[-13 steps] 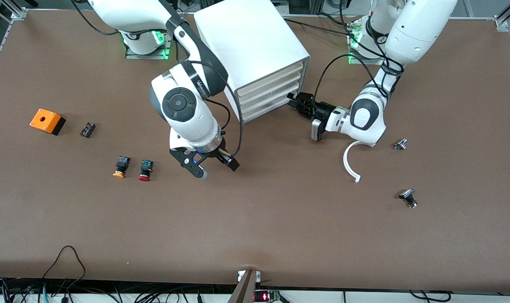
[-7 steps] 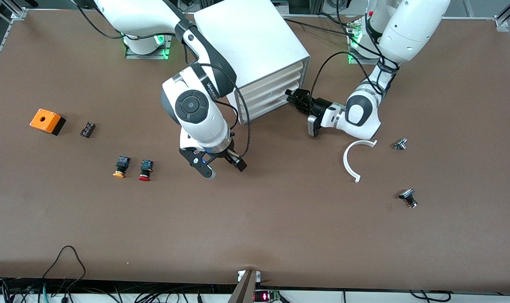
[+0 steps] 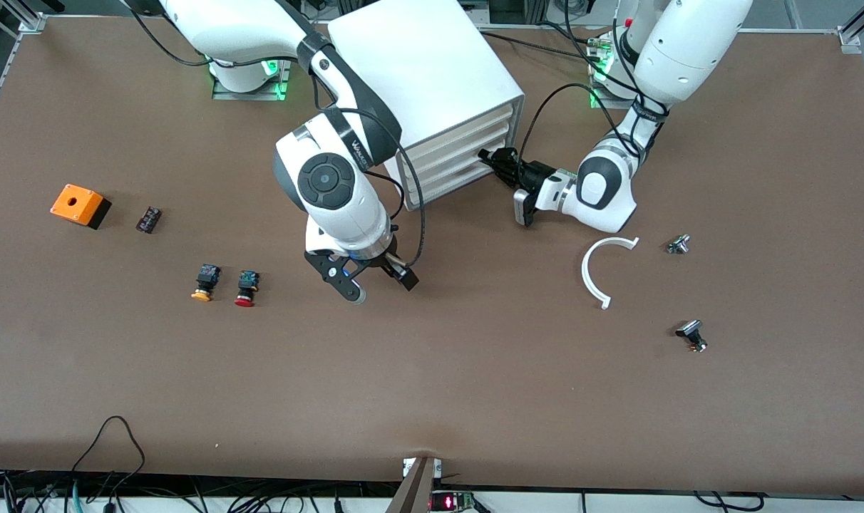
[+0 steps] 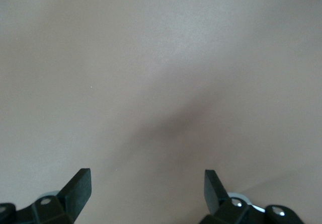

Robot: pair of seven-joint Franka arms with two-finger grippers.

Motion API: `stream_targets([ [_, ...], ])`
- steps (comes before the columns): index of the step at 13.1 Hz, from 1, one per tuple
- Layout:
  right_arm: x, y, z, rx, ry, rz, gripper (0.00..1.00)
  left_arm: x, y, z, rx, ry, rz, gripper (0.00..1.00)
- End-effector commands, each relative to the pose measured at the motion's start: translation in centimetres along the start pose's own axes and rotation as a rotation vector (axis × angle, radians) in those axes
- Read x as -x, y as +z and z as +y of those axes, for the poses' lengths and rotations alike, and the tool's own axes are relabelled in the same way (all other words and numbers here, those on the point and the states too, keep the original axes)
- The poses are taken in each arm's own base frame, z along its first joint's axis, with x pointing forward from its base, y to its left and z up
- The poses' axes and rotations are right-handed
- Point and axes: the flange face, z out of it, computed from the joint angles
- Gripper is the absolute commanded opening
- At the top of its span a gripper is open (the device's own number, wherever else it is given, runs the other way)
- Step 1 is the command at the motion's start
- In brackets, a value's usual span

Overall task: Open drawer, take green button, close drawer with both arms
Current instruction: 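Pull the drawer out of the cabinet with the left gripper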

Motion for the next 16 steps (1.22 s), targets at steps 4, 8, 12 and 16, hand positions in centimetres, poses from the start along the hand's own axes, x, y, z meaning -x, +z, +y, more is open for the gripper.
stream_targets([
  [4, 0.3, -0.3, -0.6, -0.011, 0.008, 0.002, 0.99, -2.5, -3.2, 0.4, -0.015, 0.032, 0.085, 0.0],
  [8, 0.2, -0.2, -0.6, -0.011, 0.009, 0.002, 0.99, -4.1, -8.0, -0.1, -0.084, 0.068, 0.08, 0.0],
  [12, 0.8, -0.6, -1.3, -0.064, 0.021, 0.01, 0.99, -5.8, -11.0, 0.1, -0.122, 0.071, 0.095, 0.0],
  [16, 3.0, -0.7, -2.2, -0.099, 0.083, 0.01, 0.99, -6.4, -12.6, 0.4, -0.153, 0.064, 0.095, 0.65],
])
